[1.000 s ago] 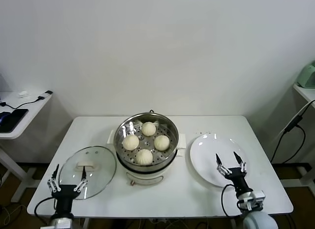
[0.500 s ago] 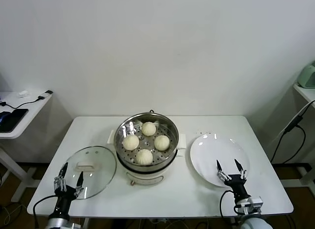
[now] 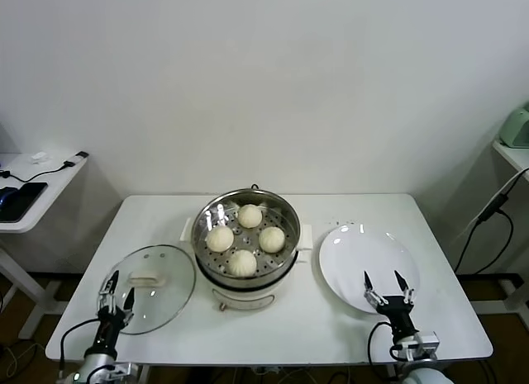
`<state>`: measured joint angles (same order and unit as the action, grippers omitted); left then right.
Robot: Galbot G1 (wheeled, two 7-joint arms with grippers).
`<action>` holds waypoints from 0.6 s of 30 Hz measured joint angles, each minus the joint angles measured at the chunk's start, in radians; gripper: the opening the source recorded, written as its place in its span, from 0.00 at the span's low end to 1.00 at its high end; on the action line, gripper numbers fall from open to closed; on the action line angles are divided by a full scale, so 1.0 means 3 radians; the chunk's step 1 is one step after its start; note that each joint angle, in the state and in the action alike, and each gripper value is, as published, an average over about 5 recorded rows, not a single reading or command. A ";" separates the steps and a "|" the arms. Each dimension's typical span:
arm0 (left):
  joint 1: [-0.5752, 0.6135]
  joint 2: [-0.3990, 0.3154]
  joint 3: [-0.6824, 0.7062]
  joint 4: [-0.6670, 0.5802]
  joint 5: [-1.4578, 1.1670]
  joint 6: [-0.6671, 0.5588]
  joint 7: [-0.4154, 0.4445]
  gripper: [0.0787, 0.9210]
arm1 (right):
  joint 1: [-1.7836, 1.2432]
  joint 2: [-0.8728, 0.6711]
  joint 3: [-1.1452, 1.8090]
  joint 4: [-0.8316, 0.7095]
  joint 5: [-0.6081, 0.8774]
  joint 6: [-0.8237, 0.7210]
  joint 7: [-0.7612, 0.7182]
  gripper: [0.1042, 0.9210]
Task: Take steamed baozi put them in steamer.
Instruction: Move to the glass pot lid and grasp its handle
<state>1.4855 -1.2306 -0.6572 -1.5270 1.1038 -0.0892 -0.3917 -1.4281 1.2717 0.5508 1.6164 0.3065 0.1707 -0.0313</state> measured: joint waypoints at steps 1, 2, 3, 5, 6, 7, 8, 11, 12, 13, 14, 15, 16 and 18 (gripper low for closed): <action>-0.0025 -0.0003 0.0008 0.0021 0.0027 0.0011 0.0000 0.88 | 0.0001 0.0002 0.0002 0.0000 -0.0003 -0.0002 0.0003 0.88; -0.0049 -0.0007 0.0017 0.0042 0.0053 0.0023 0.0000 0.88 | 0.0002 0.0004 0.0004 0.0000 -0.0004 -0.0005 0.0005 0.88; -0.0073 -0.0011 0.0025 0.0060 0.0078 0.0034 0.0000 0.88 | 0.0002 0.0006 0.0007 -0.0001 -0.0005 -0.0007 0.0008 0.88; -0.0120 -0.0016 0.0039 0.0098 0.0126 0.0055 0.0001 0.88 | 0.0003 0.0011 0.0012 -0.0001 -0.0006 -0.0010 0.0015 0.88; -0.0143 -0.0017 0.0046 0.0115 0.0150 0.0065 0.0002 0.88 | 0.0003 0.0013 0.0013 -0.0001 -0.0006 -0.0011 0.0018 0.88; -0.0168 -0.0017 0.0054 0.0131 0.0173 0.0076 0.0005 0.88 | 0.0003 0.0015 0.0015 -0.0001 -0.0007 -0.0012 0.0021 0.88; -0.0191 -0.0016 0.0062 0.0146 0.0195 0.0085 0.0009 0.88 | 0.0003 0.0017 0.0016 -0.0001 -0.0007 -0.0013 0.0023 0.88; -0.0259 -0.0007 0.0088 0.0180 0.0251 0.0110 0.0024 0.88 | 0.0004 0.0024 0.0017 -0.0007 -0.0012 -0.0015 0.0028 0.88; -0.0280 -0.0002 0.0097 0.0190 0.0266 0.0118 0.0030 0.88 | 0.0005 0.0026 0.0017 -0.0010 -0.0015 -0.0016 0.0029 0.88; -0.0301 0.0002 0.0107 0.0201 0.0281 0.0126 0.0036 0.88 | 0.0007 0.0027 0.0017 -0.0012 -0.0018 -0.0016 0.0030 0.88; -0.0321 0.0005 0.0117 0.0213 0.0296 0.0135 0.0042 0.88 | 0.0009 0.0029 0.0017 -0.0014 -0.0021 -0.0017 0.0031 0.88; -0.0340 0.0008 0.0127 0.0226 0.0311 0.0144 0.0049 0.88 | 0.0012 0.0030 0.0017 -0.0015 -0.0024 -0.0018 0.0032 0.88; -0.0358 0.0010 0.0137 0.0240 0.0326 0.0151 0.0055 0.88 | 0.0014 0.0031 0.0016 -0.0016 -0.0027 -0.0018 0.0032 0.88; -0.0391 0.0011 0.0156 0.0270 0.0356 0.0167 0.0062 0.88 | 0.0019 0.0035 0.0015 -0.0015 -0.0033 -0.0019 0.0032 0.88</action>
<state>1.3680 -1.2272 -0.6103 -1.4461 1.2107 -0.0392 -0.3731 -1.4224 1.2821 0.5552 1.6119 0.2967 0.1649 -0.0217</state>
